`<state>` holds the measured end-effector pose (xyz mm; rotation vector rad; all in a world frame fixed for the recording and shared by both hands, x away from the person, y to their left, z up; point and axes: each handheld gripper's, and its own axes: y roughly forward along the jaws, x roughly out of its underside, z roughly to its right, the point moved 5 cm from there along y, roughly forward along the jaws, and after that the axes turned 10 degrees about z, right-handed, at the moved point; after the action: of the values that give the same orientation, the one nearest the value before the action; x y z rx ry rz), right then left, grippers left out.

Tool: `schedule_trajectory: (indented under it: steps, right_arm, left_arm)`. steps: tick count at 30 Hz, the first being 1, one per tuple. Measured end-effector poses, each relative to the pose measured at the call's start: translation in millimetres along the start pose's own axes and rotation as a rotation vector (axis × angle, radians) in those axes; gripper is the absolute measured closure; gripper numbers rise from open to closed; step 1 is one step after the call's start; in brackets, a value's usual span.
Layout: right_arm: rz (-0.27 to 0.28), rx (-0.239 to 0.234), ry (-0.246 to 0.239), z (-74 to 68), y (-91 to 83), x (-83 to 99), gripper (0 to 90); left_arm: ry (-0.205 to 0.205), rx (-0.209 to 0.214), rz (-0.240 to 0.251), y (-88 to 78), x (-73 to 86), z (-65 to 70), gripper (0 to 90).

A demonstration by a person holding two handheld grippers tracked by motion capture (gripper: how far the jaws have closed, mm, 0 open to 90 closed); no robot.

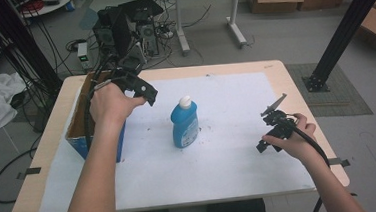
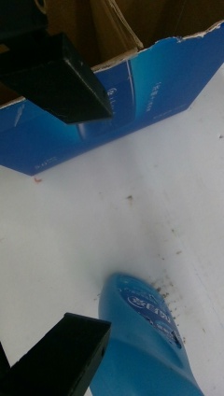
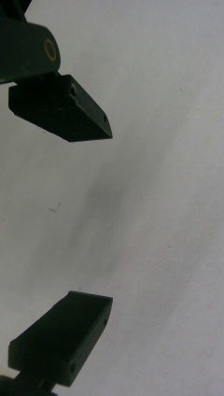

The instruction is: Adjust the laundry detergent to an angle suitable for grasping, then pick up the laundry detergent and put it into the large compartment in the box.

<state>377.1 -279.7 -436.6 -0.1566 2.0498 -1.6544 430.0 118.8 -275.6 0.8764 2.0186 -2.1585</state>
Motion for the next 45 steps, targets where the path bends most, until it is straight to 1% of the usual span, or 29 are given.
schedule_trajectory:
  steps: [6, 8, 9, 10, 13, 14, 15, 16, 17, 21, 25, 29, 31, 35, 36, 37, 39, 40, 41, 45]
  right_arm:
    - [0.009, -0.002, 0.000, 1.1, -2.7, 0.1, 16.4]
    - [0.011, -0.005, -0.001, 1.3, -2.4, 0.5, 16.4]
    - [0.013, -0.009, -0.012, 2.1, -1.6, 0.7, 16.3]
    - [0.008, -0.010, -0.005, 1.7, -1.4, 0.8, 16.4]
    - [0.011, -0.010, -0.005, 2.8, 0.4, 0.8, 16.4]
    - [0.007, -0.012, -0.007, 3.7, 1.8, 0.5, 16.4]
    - [0.004, -0.015, -0.003, 3.3, 2.2, -0.2, 16.4]
    - [0.002, -0.013, -0.010, 4.3, 2.3, -0.9, 16.4]
    - [0.003, -0.011, -0.003, 4.4, 1.9, -1.7, 16.4]
    - [0.011, -0.015, -0.008, 4.8, 1.4, -3.4, 16.4]
    - [0.011, -0.017, -0.020, 4.5, 2.2, -3.1, 16.4]
    - [0.012, -0.021, -0.010, 4.8, 2.9, -2.6, 16.4]
    - [0.011, -0.021, -0.007, 5.2, 2.1, -2.3, 16.4]
    - [0.019, -0.018, -0.009, 5.9, -0.3, -3.9, 16.4]
    - [0.023, -0.017, -0.017, 6.7, -0.4, -4.3, 16.4]
    - [0.020, -0.020, -0.004, 5.4, -0.8, -4.7, 16.4]
    - [0.020, -0.019, -0.019, 5.7, -0.3, -4.9, 16.4]
    - [0.017, -0.022, -0.009, 4.2, -0.4, -5.2, 16.4]
    - [0.016, -0.020, -0.016, 4.6, -0.2, -5.3, 16.4]
    - [0.015, -0.022, -0.021, 4.2, 0.4, -6.5, 16.4]
  left_arm:
    - [-0.004, -0.005, -0.004, 0.0, 0.1, 0.6, 2.6]
    - [0.001, -0.008, -0.010, 0.9, -0.8, 1.7, 2.6]
    - [0.004, -0.010, -0.010, 1.2, -1.5, 2.4, 2.6]
    - [0.006, -0.009, -0.007, 1.5, -2.1, 3.1, 2.6]
    - [0.005, -0.010, -0.008, 2.8, -2.3, 4.8, 2.6]
    - [0.010, -0.011, -0.017, 3.7, -2.5, 5.3, 2.6]
    - [0.007, -0.013, -0.015, 3.7, -3.0, 5.1, 2.6]
    - [0.010, -0.016, -0.015, 3.2, -3.7, 4.3, 2.6]
    - [0.007, -0.014, -0.014, 2.6, -4.0, 3.9, 2.6]
    - [-0.003, -0.015, -0.011, 3.6, -2.7, 3.5, 2.5]
    - [0.004, -0.017, -0.021, 5.9, -1.7, 3.3, 2.6]
    - [-0.001, -0.016, -0.017, 6.1, -2.3, 4.0, 2.6]
    - [0.002, -0.015, -0.018, 4.9, -2.1, 4.4, 2.6]
    - [0.002, -0.017, -0.015, 3.2, -1.4, 4.2, 2.6]
    - [0.005, -0.018, -0.017, 3.1, -0.9, 3.6, 2.6]
    - [0.004, -0.018, -0.018, 3.3, -0.4, 3.2, 2.6]
    - [0.000, -0.019, -0.018, 3.2, 0.3, 1.6, 2.5]
    - [0.000, -0.019, -0.017, 3.2, 0.8, 0.9, 2.5]
    - [-0.005, -0.016, -0.017, 3.5, 1.2, 0.7, 2.5]
    - [0.000, -0.015, -0.018, 3.5, 1.3, -0.4, 2.5]
